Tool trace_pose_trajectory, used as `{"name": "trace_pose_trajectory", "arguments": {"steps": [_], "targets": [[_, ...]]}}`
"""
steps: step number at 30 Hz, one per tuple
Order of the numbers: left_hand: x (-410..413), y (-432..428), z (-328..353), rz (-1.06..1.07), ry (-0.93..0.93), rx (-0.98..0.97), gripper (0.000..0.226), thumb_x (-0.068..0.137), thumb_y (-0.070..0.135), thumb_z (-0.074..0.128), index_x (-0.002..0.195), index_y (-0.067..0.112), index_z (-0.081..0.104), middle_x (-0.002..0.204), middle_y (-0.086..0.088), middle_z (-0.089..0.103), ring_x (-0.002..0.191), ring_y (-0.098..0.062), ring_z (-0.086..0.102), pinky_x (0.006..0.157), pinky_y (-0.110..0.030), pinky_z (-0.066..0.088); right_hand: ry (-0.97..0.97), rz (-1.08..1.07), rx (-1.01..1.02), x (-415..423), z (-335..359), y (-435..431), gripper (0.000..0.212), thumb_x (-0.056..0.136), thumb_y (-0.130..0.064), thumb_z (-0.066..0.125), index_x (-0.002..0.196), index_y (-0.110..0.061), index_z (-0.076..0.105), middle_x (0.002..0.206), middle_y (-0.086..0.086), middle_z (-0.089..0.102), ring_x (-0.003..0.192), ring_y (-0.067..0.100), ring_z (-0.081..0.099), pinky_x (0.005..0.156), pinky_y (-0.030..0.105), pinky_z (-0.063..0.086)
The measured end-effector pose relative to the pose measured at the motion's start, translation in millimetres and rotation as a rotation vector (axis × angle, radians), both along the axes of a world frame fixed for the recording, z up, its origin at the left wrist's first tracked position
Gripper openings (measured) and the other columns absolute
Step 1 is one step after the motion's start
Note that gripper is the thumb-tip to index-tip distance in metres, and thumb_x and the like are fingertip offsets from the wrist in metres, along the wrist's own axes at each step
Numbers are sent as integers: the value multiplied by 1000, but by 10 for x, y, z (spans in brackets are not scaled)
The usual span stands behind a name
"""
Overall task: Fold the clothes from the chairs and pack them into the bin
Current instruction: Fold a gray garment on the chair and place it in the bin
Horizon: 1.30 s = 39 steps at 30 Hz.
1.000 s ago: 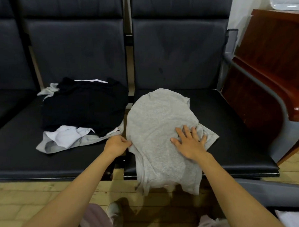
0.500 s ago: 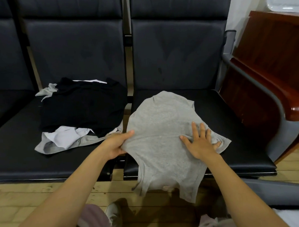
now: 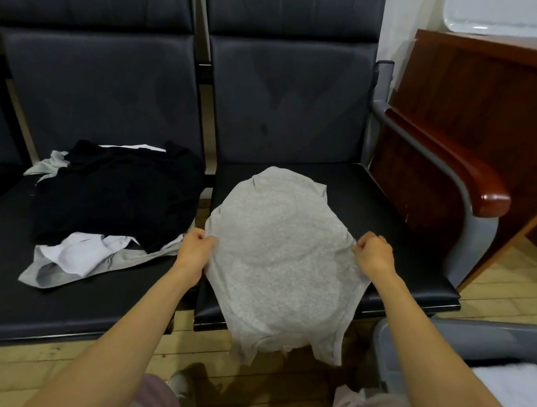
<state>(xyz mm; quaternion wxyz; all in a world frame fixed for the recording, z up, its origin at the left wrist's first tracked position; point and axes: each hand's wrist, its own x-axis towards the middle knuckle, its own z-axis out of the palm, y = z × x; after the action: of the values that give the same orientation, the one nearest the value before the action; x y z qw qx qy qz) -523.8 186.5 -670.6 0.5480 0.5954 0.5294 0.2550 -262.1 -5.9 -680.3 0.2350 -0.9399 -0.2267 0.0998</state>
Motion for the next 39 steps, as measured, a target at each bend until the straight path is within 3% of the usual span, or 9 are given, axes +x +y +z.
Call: {"name": "trace_pose_trajectory", "arguments": {"steps": [5,8,10,13,18,22,28,31,39], "targets": [[4,-119,155,-86,-45,23,46,92,-6,37,126,25,43,111,1,44,98,-20,45,76,-31,44,145,-54,156,-56,88,-44,19,99,-20,48,108,-3,46,103,15,53,90,28,54,76,40,44],[1,-246,290,-104,-117,-3,37,96,-2,37,117,15,63,125,-9,56,88,-14,56,66,-21,46,180,-141,364,-109,243,-194,14,99,-20,49,101,-7,46,89,8,52,71,16,47,70,34,40],[-54,-310,376,-56,-183,-17,33,97,2,45,124,13,61,124,-9,57,91,-14,58,67,-21,48,229,-210,504,-173,412,-303,14,96,-21,54,98,-8,50,86,6,53,70,14,46,72,34,39],[-175,-378,539,-53,-260,18,41,97,5,49,137,14,51,140,-8,49,122,-24,51,98,-34,46,422,-204,653,-277,784,-454,18,94,-24,60,85,-9,55,84,9,57,73,18,52,68,34,43],[-221,-354,1248,-99,-386,28,44,98,8,50,141,14,46,143,-11,46,126,-26,49,100,-36,45,715,-32,797,-461,1850,-633,12,90,-19,65,94,-8,63,89,11,65,81,22,62,66,33,48],[-295,-305,1989,-40,-558,144,46,98,11,53,142,16,45,144,-8,45,126,-26,48,104,-40,43,675,168,966,-460,2457,-719,15,92,-13,60,106,-10,66,94,6,67,85,17,64,68,29,49],[-620,-206,2154,128,-490,131,49,94,-3,52,141,8,45,144,-16,45,125,-34,48,100,-39,45,107,-24,649,-450,2681,-968,14,86,-12,68,98,-5,69,99,11,63,96,27,58,75,34,46],[-675,-293,2193,99,-503,117,47,94,0,53,139,11,48,143,-13,47,123,-31,50,101,-39,45,279,27,915,-593,2771,-977,9,89,-10,64,96,-7,68,95,8,63,97,26,56,69,32,47],[-738,-403,2428,16,-610,192,51,96,3,51,145,13,39,149,-9,39,129,-27,46,106,-41,42,447,78,885,-693,2907,-1032,13,91,-4,59,99,-4,70,103,16,67,84,24,64,64,32,54]]}}
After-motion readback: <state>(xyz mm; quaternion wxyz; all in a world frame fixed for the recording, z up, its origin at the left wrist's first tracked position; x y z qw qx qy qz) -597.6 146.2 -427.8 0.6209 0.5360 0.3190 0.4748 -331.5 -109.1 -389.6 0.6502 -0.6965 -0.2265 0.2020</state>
